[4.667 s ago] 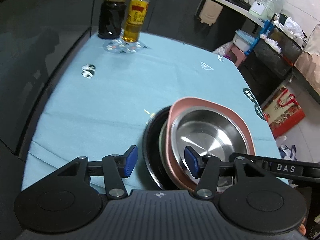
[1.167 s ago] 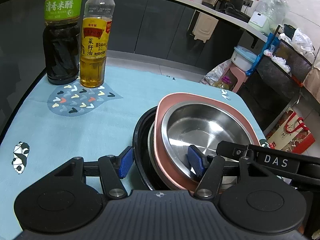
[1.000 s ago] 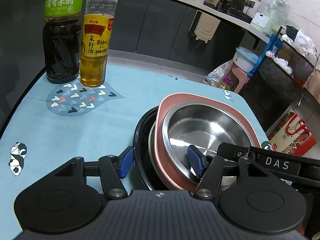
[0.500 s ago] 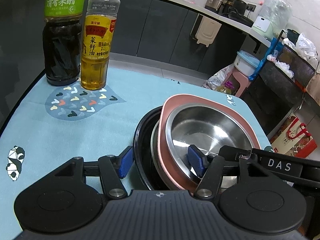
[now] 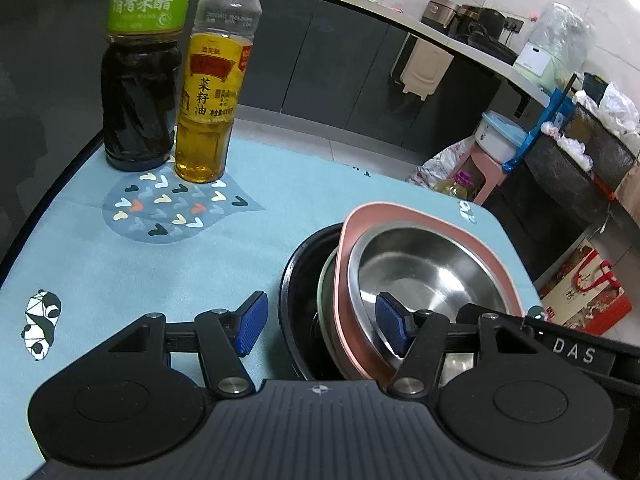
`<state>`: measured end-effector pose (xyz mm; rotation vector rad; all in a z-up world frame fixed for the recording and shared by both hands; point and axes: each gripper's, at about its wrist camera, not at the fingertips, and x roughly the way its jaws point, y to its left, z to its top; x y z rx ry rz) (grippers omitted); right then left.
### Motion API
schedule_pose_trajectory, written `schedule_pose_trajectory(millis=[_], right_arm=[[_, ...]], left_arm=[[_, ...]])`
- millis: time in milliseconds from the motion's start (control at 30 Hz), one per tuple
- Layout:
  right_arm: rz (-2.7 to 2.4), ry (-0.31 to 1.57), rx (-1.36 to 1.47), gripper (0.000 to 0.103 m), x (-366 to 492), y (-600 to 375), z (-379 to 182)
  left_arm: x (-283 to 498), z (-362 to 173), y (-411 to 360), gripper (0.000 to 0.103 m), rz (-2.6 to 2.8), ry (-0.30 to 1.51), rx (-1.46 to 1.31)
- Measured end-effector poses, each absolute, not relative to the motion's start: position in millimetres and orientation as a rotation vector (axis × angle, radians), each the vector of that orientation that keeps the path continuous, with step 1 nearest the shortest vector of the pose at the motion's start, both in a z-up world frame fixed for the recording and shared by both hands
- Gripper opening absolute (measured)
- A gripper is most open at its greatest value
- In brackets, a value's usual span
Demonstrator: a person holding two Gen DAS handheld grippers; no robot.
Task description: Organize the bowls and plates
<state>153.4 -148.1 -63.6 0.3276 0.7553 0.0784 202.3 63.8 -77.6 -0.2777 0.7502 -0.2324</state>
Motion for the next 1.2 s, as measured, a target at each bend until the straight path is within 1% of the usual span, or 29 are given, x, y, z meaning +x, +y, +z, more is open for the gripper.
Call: schedule_pose_trajectory(millis=[233,433,567,733,1200], right_arm=[[0.057,0.714,0.283,0.053,141,-144,-53],[0.035,0.666,0.241,0.053,120,-138,-39],[0.028,0.635,0.209,0.053,104,-131,-30],[0.03,0.627,0.201,0.053,83,-127,-24],[0.035,0.577,0.181,0.053,25,-111,-12]], left_arm=[[187,-61,67,0.056,-0.227,0.703,-0.257],[158,-40,68,0.057,-0.221,0.647,-0.225],[139,-31,65,0.057,-0.198,0.644,-0.191],[116,-28,61,0.057,-0.182,0.645,-0.148],[52,-19,59,0.057,-0.157,0.574,-0.067]])
